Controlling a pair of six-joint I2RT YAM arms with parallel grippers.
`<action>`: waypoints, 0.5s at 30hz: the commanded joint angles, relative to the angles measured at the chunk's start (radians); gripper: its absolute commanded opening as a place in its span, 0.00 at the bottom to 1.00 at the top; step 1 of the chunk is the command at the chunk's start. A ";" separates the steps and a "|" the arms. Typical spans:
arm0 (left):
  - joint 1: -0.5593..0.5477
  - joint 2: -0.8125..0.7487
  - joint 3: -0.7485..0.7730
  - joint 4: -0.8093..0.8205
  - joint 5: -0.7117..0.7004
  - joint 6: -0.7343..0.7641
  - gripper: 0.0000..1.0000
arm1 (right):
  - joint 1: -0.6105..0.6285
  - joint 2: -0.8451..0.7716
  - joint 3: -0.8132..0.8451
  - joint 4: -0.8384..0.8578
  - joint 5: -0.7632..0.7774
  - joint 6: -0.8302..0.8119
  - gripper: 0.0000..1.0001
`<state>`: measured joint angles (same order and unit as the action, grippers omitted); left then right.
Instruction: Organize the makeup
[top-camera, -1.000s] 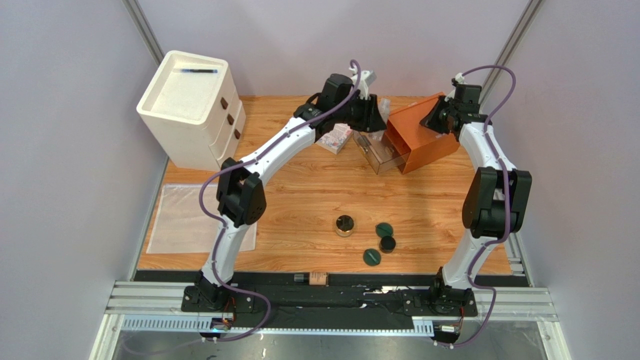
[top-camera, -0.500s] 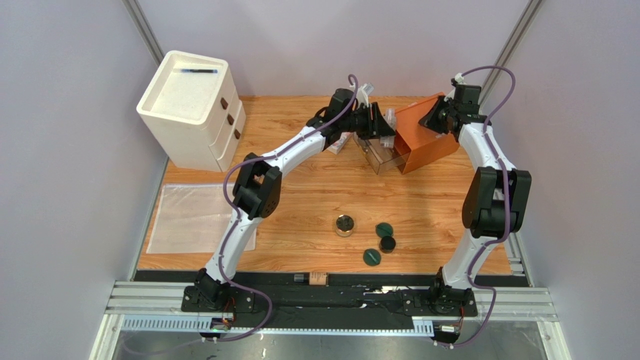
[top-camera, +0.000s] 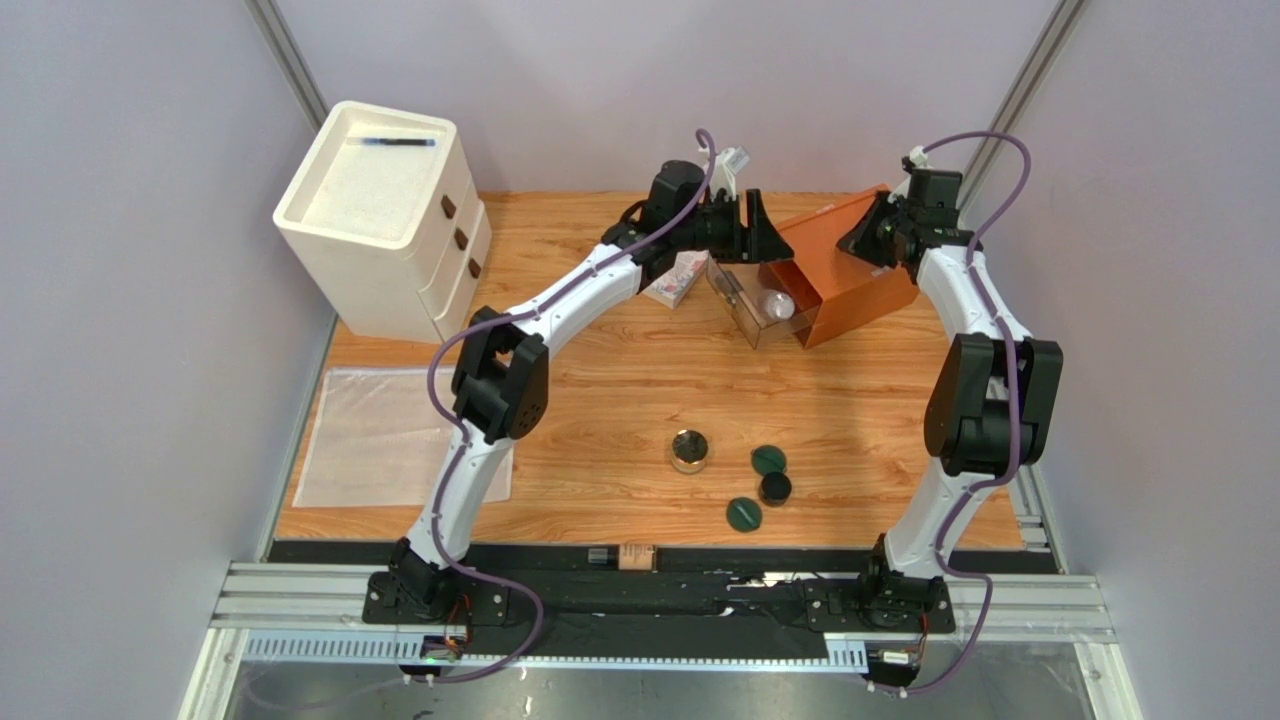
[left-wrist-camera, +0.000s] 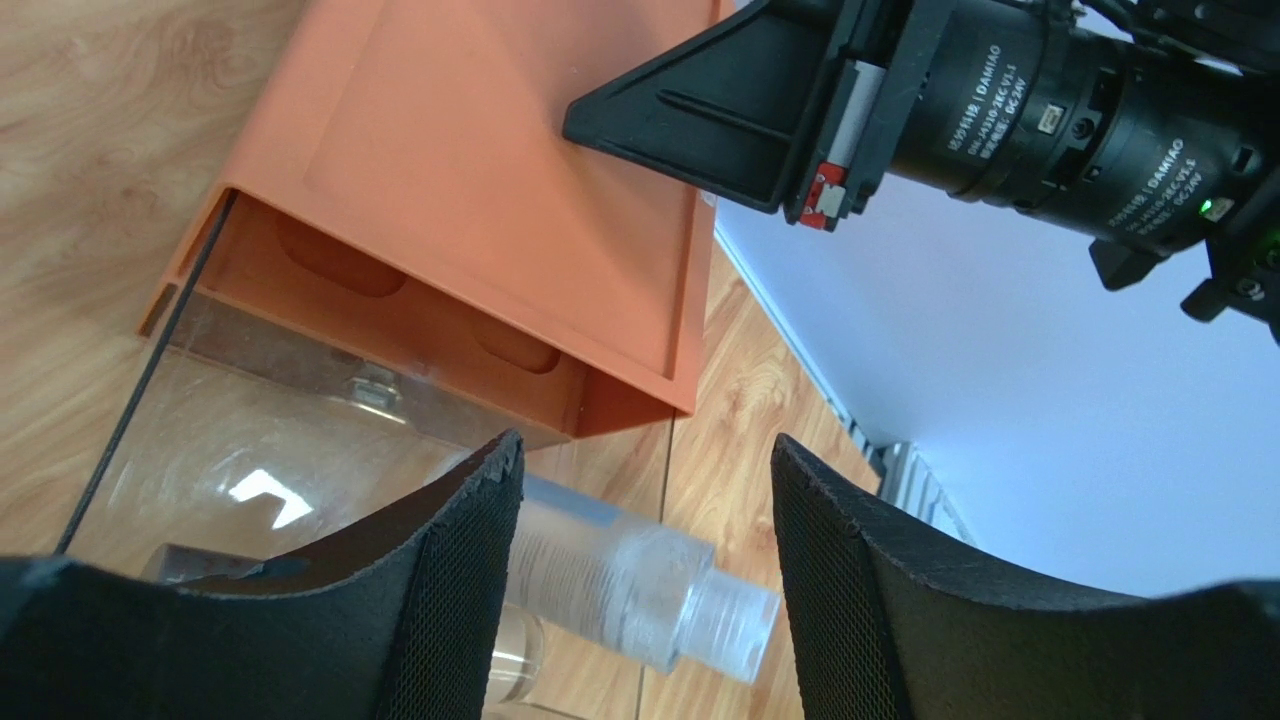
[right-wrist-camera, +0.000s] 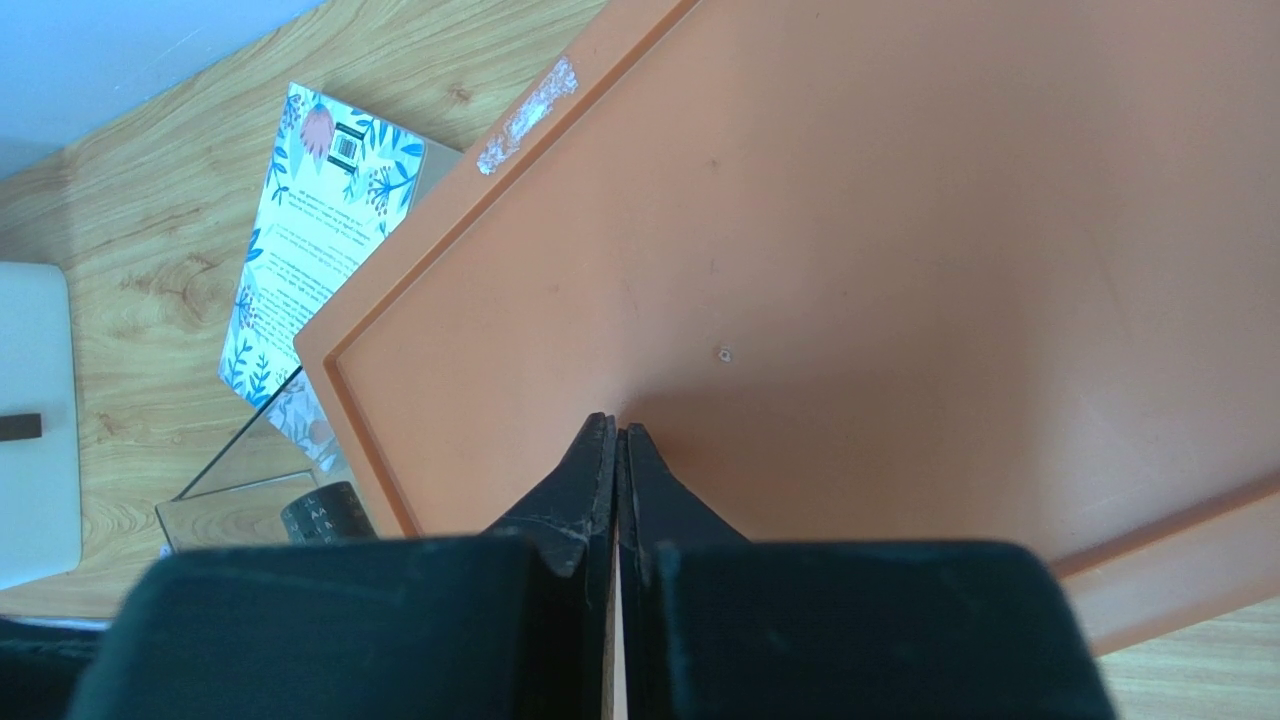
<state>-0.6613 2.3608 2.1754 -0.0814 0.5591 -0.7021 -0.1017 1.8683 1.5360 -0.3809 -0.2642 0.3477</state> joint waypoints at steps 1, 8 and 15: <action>-0.003 -0.141 -0.011 -0.044 -0.011 0.134 0.67 | 0.003 0.078 -0.071 -0.230 0.042 -0.029 0.00; -0.003 -0.264 -0.095 -0.153 -0.033 0.353 0.66 | 0.003 0.083 -0.071 -0.230 0.042 -0.029 0.00; -0.024 -0.330 -0.133 -0.329 -0.082 0.527 0.65 | 0.003 0.084 -0.074 -0.231 0.040 -0.029 0.00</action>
<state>-0.6643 2.1040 2.0785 -0.2924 0.5159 -0.3367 -0.1017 1.8683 1.5360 -0.3805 -0.2642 0.3477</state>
